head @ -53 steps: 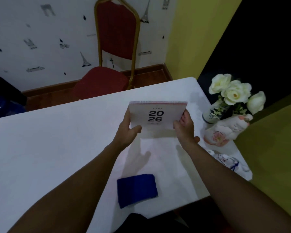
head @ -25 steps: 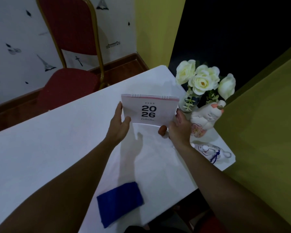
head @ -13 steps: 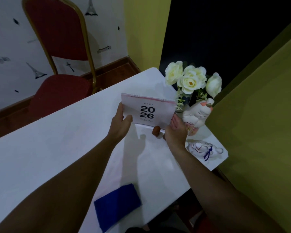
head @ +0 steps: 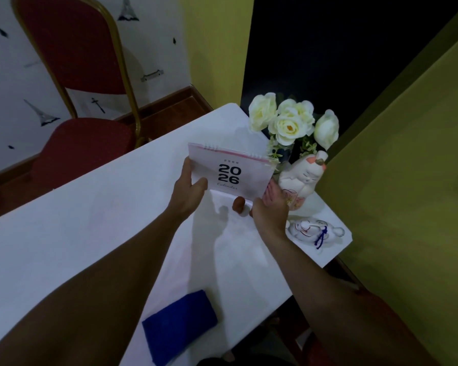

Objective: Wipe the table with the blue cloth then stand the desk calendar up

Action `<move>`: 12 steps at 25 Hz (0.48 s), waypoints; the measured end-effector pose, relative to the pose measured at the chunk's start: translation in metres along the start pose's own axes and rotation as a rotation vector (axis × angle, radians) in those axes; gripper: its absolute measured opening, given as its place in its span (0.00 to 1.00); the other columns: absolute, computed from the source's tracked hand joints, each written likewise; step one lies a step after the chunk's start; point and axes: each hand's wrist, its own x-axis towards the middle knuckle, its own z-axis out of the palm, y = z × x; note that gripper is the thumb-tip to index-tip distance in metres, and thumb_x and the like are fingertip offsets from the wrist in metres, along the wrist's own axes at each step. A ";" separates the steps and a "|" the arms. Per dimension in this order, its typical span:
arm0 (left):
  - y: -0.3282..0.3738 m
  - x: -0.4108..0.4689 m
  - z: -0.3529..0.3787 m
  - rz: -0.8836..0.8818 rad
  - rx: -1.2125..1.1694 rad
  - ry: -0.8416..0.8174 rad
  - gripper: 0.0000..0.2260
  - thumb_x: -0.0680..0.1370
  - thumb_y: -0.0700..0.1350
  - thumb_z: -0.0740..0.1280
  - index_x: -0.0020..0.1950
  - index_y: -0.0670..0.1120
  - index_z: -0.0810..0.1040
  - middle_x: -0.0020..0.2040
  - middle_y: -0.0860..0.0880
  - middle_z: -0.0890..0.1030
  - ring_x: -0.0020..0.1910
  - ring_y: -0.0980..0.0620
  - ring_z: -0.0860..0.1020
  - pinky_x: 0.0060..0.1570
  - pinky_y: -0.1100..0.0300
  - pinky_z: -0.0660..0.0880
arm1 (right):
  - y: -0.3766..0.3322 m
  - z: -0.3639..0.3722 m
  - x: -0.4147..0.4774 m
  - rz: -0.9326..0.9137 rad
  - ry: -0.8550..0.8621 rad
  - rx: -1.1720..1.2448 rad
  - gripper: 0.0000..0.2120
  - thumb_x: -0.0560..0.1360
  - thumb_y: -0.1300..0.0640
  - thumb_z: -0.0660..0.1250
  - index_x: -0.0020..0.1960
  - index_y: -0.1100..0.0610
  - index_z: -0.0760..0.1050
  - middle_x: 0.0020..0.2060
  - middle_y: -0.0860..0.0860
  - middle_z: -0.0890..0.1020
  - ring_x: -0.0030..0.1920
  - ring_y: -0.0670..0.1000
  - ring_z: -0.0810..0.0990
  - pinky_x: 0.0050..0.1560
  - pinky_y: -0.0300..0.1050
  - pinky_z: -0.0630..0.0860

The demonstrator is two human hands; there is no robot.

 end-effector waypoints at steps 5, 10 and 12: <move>-0.002 0.000 0.001 -0.001 0.005 0.001 0.33 0.84 0.42 0.62 0.85 0.58 0.51 0.83 0.51 0.66 0.80 0.40 0.68 0.72 0.36 0.71 | -0.003 0.000 -0.003 -0.016 0.012 -0.063 0.36 0.67 0.68 0.60 0.73 0.48 0.73 0.61 0.44 0.83 0.65 0.48 0.79 0.60 0.43 0.80; 0.006 -0.010 -0.009 -0.090 0.093 0.023 0.33 0.86 0.50 0.61 0.87 0.55 0.46 0.87 0.50 0.54 0.85 0.38 0.59 0.77 0.36 0.62 | -0.015 0.003 -0.013 -0.122 0.055 -0.180 0.34 0.71 0.69 0.60 0.75 0.52 0.70 0.65 0.52 0.81 0.65 0.54 0.79 0.63 0.51 0.80; 0.004 -0.017 -0.015 -0.087 0.126 0.030 0.33 0.86 0.51 0.60 0.87 0.54 0.45 0.88 0.50 0.51 0.86 0.40 0.56 0.79 0.38 0.59 | -0.021 0.002 -0.023 -0.160 0.134 -0.229 0.31 0.72 0.71 0.60 0.73 0.54 0.73 0.64 0.55 0.82 0.60 0.52 0.82 0.53 0.31 0.80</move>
